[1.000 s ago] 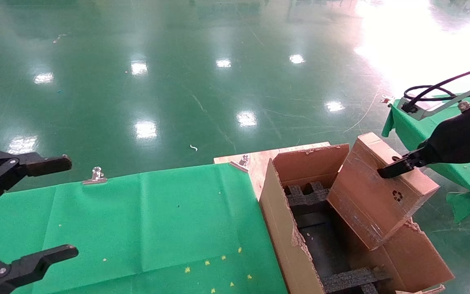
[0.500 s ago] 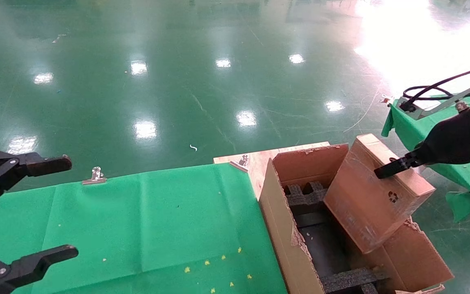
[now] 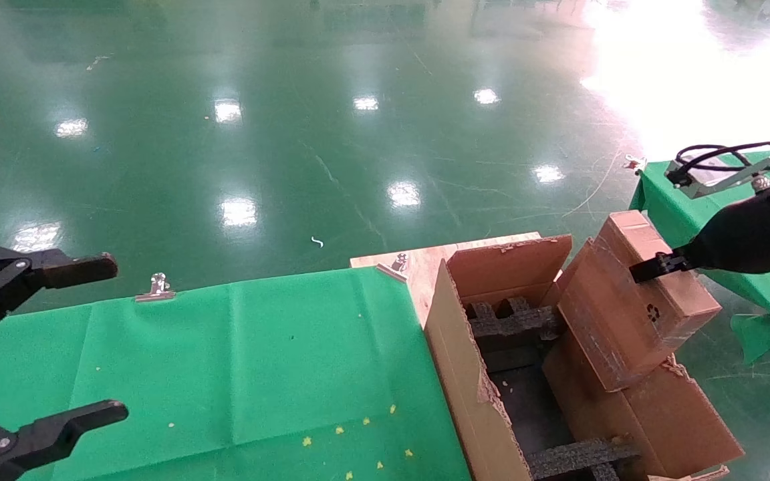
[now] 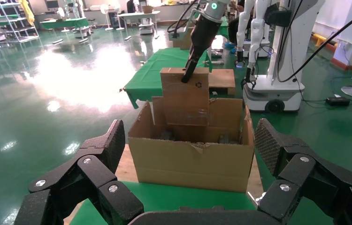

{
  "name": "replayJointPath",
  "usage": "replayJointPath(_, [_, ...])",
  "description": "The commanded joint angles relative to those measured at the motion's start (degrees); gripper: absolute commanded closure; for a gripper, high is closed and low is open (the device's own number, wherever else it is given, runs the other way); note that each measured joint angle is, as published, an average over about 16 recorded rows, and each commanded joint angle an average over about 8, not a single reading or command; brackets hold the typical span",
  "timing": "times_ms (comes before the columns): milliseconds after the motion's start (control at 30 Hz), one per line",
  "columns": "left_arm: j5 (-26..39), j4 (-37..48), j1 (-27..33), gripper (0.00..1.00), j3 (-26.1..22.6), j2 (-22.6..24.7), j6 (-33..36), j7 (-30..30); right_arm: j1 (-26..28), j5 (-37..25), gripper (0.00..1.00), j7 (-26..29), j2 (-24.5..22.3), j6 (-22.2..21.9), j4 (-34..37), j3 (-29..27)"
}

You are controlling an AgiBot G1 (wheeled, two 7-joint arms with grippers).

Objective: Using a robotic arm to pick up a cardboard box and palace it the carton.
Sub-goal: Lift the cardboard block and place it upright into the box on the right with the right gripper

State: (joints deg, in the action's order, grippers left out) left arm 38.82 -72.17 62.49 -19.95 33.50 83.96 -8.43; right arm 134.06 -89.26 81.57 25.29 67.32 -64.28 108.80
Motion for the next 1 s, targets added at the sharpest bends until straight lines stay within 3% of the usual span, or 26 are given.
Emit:
replayJointPath(33, [0.0, 0.0, 0.0, 0.00, 0.0, 0.0, 0.0, 0.0, 0.0, -1.7, 1.00, 3.5, -0.9, -1.0, -2.6, 0.5])
replayJointPath(367, [0.0, 0.0, 0.0, 0.00, 0.0, 0.0, 0.0, 0.0, -1.4, -7.4, 1.00, 12.2, -3.9, -3.7, -11.5, 2.1])
replayJointPath(1000, [0.0, 0.0, 0.0, 0.00, 0.0, 0.0, 0.0, 0.0, -6.6, -9.3, 1.00, 16.7, -3.4, -8.3, -12.3, 4.3])
